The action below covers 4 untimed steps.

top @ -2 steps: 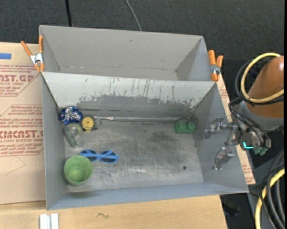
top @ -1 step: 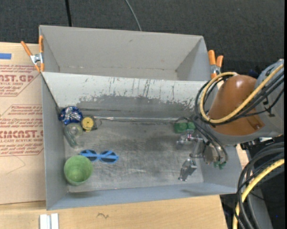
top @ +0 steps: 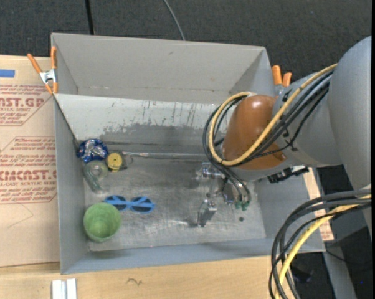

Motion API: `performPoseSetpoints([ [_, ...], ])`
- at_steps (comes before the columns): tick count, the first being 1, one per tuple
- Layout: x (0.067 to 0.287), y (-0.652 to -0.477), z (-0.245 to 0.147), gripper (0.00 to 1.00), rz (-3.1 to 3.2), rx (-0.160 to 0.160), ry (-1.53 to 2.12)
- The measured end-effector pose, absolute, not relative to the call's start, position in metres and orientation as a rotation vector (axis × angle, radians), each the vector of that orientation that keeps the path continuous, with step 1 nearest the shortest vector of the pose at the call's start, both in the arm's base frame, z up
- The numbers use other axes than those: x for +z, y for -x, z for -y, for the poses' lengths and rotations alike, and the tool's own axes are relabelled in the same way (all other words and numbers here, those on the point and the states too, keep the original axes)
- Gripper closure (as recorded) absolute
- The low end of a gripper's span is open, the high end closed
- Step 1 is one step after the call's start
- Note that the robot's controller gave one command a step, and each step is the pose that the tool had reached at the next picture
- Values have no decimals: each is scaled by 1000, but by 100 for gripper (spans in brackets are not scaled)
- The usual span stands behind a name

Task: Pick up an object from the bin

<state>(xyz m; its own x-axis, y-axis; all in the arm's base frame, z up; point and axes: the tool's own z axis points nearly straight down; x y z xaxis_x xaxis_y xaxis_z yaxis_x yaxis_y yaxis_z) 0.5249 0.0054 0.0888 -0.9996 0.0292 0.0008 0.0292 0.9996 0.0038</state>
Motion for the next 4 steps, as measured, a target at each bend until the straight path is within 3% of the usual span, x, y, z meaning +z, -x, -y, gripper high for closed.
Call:
performPoseSetpoints([
  [1, 119, -534, -81, 0, 3138, -5, -213],
  [2, 84, -539, -144, 0, 3138, -5, 124],
  [3, 86, -540, -142, 100, 3140, 0, 128],
  [4, 273, -486, -204, 100, 3148, -8, 84],
])
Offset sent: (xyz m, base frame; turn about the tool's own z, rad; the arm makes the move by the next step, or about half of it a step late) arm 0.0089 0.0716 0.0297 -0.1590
